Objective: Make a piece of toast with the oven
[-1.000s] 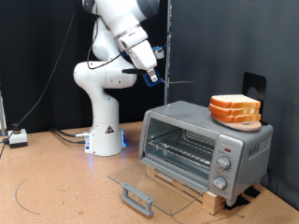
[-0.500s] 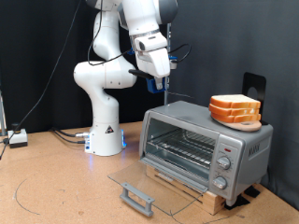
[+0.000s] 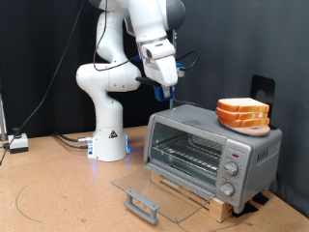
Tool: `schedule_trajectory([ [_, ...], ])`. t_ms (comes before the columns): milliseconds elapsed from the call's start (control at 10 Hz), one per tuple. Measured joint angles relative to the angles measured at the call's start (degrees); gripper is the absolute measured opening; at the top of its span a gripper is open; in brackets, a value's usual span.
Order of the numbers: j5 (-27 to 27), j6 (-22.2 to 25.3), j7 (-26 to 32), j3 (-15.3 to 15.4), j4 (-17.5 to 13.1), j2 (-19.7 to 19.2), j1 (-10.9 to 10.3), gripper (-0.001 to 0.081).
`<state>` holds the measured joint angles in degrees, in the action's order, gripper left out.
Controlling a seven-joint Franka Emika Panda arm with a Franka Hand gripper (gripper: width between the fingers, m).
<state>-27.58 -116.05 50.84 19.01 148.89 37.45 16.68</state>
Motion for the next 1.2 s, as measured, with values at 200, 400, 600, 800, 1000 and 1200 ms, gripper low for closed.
schedule_trajectory([
  [200,-2.5,-1.1,-1.4,1.4,0.0,-0.3,-0.1,0.0395],
  [400,-4.5,-1.2,-1.5,1.6,-0.6,-0.3,-0.2,0.0395],
  [600,-4.4,-0.7,-1.7,1.9,-1.1,-0.6,-0.1,0.0395],
  [800,-3.9,-0.5,-2.2,2.2,-1.5,-1.8,0.0,0.0395],
  [1000,-3.5,-0.7,-4.3,2.8,-1.9,-3.1,0.3,0.0395],
  [1200,-3.7,-1.5,-5.1,2.9,-2.8,-4.6,0.3,0.0395],
])
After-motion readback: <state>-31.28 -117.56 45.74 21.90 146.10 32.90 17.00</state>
